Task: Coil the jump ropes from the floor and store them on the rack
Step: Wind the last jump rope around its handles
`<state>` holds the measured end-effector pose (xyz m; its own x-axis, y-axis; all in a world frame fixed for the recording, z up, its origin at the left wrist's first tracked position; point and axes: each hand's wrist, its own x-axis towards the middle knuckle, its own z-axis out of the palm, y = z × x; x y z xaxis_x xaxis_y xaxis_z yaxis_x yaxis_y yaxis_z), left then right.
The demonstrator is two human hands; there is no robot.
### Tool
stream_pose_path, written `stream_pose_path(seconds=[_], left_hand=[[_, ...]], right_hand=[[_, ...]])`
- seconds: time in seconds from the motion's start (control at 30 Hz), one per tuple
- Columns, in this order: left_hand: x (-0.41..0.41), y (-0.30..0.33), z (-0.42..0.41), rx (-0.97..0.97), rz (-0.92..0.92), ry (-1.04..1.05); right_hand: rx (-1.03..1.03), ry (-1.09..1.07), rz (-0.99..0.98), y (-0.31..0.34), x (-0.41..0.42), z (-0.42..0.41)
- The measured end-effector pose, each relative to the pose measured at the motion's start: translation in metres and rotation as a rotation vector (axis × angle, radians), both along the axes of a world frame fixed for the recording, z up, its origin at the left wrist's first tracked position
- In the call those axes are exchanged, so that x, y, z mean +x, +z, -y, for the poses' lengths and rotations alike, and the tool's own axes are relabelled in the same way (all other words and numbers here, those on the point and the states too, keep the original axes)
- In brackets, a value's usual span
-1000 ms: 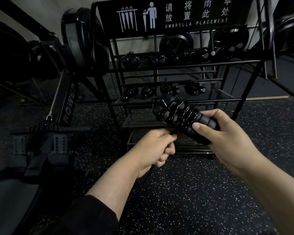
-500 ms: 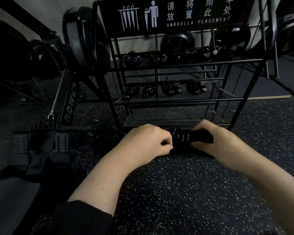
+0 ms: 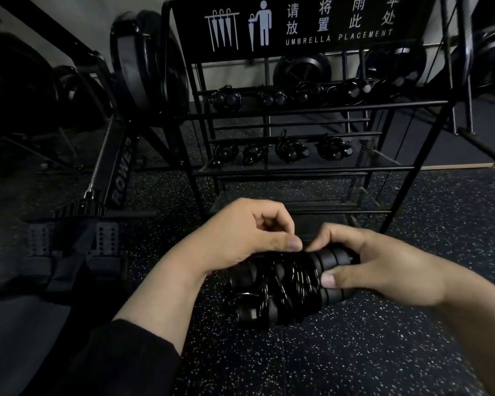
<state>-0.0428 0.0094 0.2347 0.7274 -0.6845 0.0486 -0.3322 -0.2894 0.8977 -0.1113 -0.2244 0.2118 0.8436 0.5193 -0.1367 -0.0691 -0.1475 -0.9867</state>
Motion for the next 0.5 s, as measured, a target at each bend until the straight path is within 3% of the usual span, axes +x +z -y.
stream_pose_path(seconds=[0.13,0.23,0.37,0.5], left_hand=[[0.000,-0.007,0.006,-0.132,-0.139,0.095],[-0.007,-0.019,0.011,-0.275,-0.320,0.211],[-0.010,-0.027,0.029,-0.212,-0.386,0.303],[-0.013,-0.024,0.039,-0.191,-0.433,0.267]], right_hand=[[0.329,-0.060,-0.021,-0.006,-0.001,-0.006],[0.504,-0.251,0.027,-0.007,0.001,-0.012],[0.576,-0.511,0.090,-0.005,0.007,-0.014],[0.486,-0.681,0.151,-0.007,0.009,-0.014]])
